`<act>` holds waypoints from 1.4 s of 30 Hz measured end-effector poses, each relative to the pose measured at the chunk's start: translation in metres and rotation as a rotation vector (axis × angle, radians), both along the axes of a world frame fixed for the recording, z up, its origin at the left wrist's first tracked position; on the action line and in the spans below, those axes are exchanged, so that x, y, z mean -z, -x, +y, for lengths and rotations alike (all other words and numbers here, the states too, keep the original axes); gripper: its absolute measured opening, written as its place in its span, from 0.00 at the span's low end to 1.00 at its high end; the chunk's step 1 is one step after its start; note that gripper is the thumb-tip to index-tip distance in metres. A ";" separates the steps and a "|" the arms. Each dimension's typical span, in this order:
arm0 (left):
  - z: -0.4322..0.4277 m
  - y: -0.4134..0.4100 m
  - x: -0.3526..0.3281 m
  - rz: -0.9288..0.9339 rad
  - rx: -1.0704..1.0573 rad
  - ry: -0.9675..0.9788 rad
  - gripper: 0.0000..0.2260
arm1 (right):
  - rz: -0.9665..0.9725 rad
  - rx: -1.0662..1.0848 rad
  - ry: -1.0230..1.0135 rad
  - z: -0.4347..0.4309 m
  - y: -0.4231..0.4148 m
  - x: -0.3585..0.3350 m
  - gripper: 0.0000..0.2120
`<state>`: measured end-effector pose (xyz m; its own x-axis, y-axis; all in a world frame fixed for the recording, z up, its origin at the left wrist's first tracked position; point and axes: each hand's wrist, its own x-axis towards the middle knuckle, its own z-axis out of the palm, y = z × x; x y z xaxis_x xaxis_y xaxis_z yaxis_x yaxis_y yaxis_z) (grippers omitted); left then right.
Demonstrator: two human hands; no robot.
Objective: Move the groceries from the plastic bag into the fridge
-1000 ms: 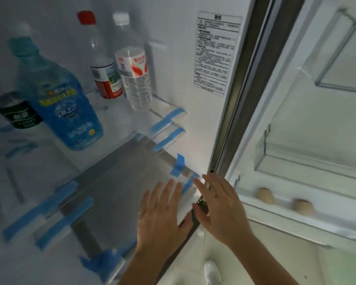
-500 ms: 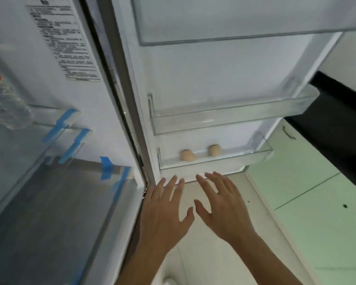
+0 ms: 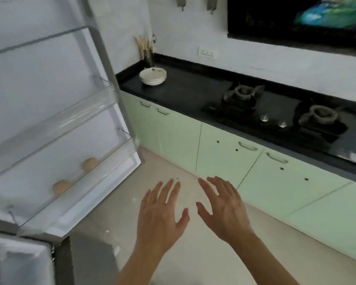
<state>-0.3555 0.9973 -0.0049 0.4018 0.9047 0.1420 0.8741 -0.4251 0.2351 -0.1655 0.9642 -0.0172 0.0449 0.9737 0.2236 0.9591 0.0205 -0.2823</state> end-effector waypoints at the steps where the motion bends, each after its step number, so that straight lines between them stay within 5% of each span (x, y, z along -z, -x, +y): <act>1: 0.000 -0.014 0.001 0.007 0.039 0.002 0.29 | 0.000 0.046 -0.004 -0.009 -0.014 0.000 0.27; 11: -0.001 -0.126 -0.003 0.032 0.461 0.024 0.30 | -0.005 0.512 -0.005 -0.089 -0.092 -0.004 0.27; 22: 0.007 -0.155 0.005 0.007 0.880 0.019 0.28 | -0.034 0.942 0.051 -0.141 -0.054 -0.007 0.27; 42: -0.113 -0.240 0.014 0.030 1.304 0.006 0.29 | 0.033 1.385 0.096 -0.290 -0.058 0.014 0.29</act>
